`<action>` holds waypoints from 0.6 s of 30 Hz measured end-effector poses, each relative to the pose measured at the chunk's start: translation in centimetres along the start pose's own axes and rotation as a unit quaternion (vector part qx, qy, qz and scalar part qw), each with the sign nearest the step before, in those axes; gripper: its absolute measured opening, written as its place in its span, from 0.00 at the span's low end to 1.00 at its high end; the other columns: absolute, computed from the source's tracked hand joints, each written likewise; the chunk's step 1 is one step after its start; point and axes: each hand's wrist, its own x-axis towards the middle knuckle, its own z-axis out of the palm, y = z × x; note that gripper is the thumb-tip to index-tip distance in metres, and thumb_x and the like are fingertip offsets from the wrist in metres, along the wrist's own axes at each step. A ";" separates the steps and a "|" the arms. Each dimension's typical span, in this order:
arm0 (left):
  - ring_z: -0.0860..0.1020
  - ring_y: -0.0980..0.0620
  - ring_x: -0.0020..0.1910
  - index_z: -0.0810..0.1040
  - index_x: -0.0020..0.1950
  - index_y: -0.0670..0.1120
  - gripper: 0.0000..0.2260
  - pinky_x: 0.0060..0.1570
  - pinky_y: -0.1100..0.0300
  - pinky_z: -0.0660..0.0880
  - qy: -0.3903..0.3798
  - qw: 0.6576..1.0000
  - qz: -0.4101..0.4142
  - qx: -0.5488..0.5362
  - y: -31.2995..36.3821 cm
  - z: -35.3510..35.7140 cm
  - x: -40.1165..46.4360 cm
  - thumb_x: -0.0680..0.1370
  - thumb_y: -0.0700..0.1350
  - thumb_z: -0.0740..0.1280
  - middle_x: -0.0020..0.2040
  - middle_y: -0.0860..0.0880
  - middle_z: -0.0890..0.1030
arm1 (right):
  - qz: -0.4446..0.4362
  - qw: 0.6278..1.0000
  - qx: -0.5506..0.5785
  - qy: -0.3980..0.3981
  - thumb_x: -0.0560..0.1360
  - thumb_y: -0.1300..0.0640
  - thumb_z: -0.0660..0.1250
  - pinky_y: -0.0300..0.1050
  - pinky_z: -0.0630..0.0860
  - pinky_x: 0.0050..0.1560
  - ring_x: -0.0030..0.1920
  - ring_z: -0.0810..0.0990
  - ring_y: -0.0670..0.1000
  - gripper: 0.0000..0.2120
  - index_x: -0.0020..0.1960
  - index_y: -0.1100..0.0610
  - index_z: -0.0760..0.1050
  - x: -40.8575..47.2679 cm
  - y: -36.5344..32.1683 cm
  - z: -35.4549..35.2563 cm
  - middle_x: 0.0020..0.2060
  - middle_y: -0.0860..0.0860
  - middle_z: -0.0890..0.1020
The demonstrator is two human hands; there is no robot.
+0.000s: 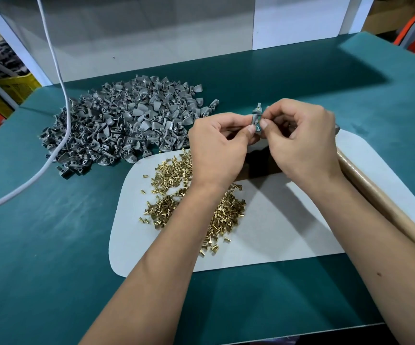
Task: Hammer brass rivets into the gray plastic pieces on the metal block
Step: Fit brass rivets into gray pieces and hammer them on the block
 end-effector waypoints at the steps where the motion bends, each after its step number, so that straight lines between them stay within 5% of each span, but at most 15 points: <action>1: 0.87 0.51 0.40 0.86 0.43 0.49 0.12 0.44 0.58 0.83 0.001 1.000 0.001 0.004 0.0 0.0 0.0 0.73 0.31 0.74 0.40 0.49 0.87 | 0.000 1.000 -0.003 0.001 0.74 0.61 0.72 0.27 0.64 0.34 0.30 0.75 0.41 0.03 0.41 0.56 0.82 0.0 0.0 0.0 0.29 0.42 0.78; 10: 0.87 0.54 0.41 0.87 0.46 0.45 0.10 0.45 0.61 0.83 -0.023 0.999 0.018 0.043 0.3 -0.3 0.0 0.73 0.30 0.75 0.41 0.51 0.87 | 0.016 1.000 0.000 -0.002 0.74 0.60 0.72 0.38 0.76 0.38 0.34 0.81 0.48 0.03 0.41 0.56 0.83 0.1 -0.1 -0.1 0.32 0.48 0.83; 15: 0.84 0.61 0.41 0.82 0.61 0.46 0.22 0.46 0.65 0.82 -0.031 0.986 0.069 0.150 0.7 -0.1 -0.2 0.70 0.33 0.78 0.42 0.54 0.84 | 0.014 1.000 -0.015 -0.012 0.73 0.61 0.72 0.27 0.68 0.35 0.34 0.79 0.44 0.04 0.41 0.53 0.83 0.3 0.2 -0.2 0.30 0.42 0.80; 18: 0.84 0.61 0.40 0.79 0.57 0.48 0.20 0.44 0.64 0.82 -0.012 0.984 0.090 0.155 0.7 -0.3 -0.3 0.69 0.36 0.80 0.40 0.53 0.84 | 0.007 1.000 -0.009 -0.029 0.74 0.62 0.71 0.28 0.68 0.37 0.35 0.79 0.42 0.05 0.42 0.54 0.84 0.4 0.3 -0.4 0.32 0.44 0.82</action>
